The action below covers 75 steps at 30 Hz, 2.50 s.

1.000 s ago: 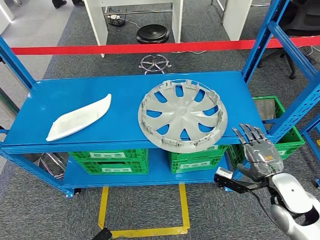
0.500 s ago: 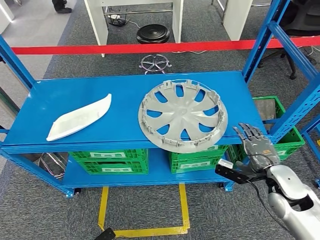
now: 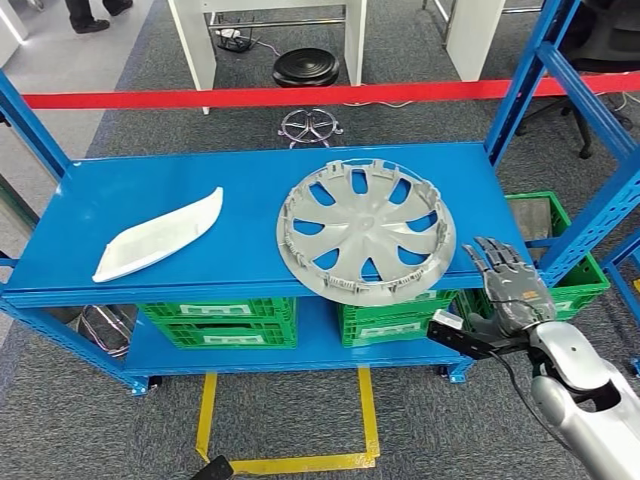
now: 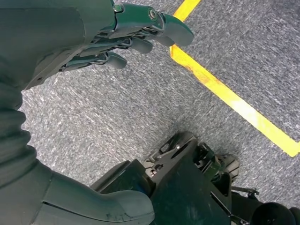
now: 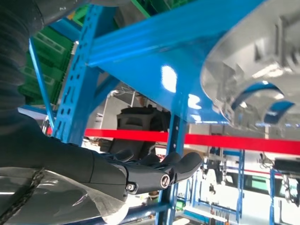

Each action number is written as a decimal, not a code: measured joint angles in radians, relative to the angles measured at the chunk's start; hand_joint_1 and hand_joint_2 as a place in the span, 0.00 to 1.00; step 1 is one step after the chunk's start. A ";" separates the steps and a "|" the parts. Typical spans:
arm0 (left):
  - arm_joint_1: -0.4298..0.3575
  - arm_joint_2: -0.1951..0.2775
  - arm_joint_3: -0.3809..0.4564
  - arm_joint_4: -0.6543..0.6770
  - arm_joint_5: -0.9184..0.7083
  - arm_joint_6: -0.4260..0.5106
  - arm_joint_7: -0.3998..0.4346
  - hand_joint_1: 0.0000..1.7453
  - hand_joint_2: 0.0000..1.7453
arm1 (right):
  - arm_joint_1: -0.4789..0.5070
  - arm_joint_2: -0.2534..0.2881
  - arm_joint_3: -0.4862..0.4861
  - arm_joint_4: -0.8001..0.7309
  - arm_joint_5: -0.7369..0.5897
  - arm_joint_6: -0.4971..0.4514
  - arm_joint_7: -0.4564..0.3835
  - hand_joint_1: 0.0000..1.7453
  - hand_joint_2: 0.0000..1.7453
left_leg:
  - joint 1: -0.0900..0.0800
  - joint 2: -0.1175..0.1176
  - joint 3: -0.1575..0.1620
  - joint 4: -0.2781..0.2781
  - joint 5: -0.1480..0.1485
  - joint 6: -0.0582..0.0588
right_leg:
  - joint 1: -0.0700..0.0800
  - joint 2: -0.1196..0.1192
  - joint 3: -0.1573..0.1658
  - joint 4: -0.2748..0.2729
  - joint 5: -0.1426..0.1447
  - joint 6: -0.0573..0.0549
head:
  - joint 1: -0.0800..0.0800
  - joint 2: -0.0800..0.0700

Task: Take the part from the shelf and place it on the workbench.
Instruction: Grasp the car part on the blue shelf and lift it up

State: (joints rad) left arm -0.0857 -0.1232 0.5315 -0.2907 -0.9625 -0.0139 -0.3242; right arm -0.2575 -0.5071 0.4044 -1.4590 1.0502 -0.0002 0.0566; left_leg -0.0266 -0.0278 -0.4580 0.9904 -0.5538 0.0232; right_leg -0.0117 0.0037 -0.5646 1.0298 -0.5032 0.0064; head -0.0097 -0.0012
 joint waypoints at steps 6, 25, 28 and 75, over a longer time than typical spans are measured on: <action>-0.004 -0.001 -0.025 0.000 0.003 -0.005 0.012 0.00 1.00 | -0.058 0.024 0.033 0.025 -0.023 0.037 -0.025 0.00 1.00 | 0.000 0.000 0.000 0.000 0.000 0.000 | 0.000 0.000 0.000 0.000 0.000 0.000 | 0.000 0.000; -0.023 -0.009 -0.121 0.000 0.047 -0.019 0.025 0.00 1.00 | -0.216 0.151 0.202 0.161 -0.131 0.081 -0.070 0.00 1.00 | 0.000 0.000 0.001 0.000 0.001 0.000 | 0.000 0.000 0.000 0.000 0.001 0.001 | 0.000 0.000; -0.023 -0.009 -0.135 0.000 0.063 -0.019 0.026 0.00 1.00 | -0.218 0.154 0.213 0.175 -0.162 0.081 -0.073 0.00 1.00 | 0.000 0.000 0.001 0.001 0.001 0.000 | 0.000 0.000 0.000 0.000 0.001 0.001 | 0.000 0.000; -0.023 -0.001 -0.258 -0.019 0.217 -0.016 0.026 0.00 1.00 | -0.264 0.187 0.208 0.466 -0.223 0.045 -0.130 1.00 1.00 | 0.000 0.000 0.001 0.001 0.001 0.000 | 0.000 0.000 0.003 0.000 0.001 0.002 | 0.000 0.000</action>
State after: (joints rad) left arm -0.1085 -0.1240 0.2736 -0.3098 -0.7450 -0.0295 -0.2985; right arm -0.5211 -0.3197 0.6128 -0.9930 0.8271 0.0446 -0.0731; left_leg -0.0268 -0.0280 -0.4566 0.9917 -0.5529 0.0229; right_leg -0.0117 0.0035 -0.5620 1.0297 -0.5018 0.0083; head -0.0097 -0.0011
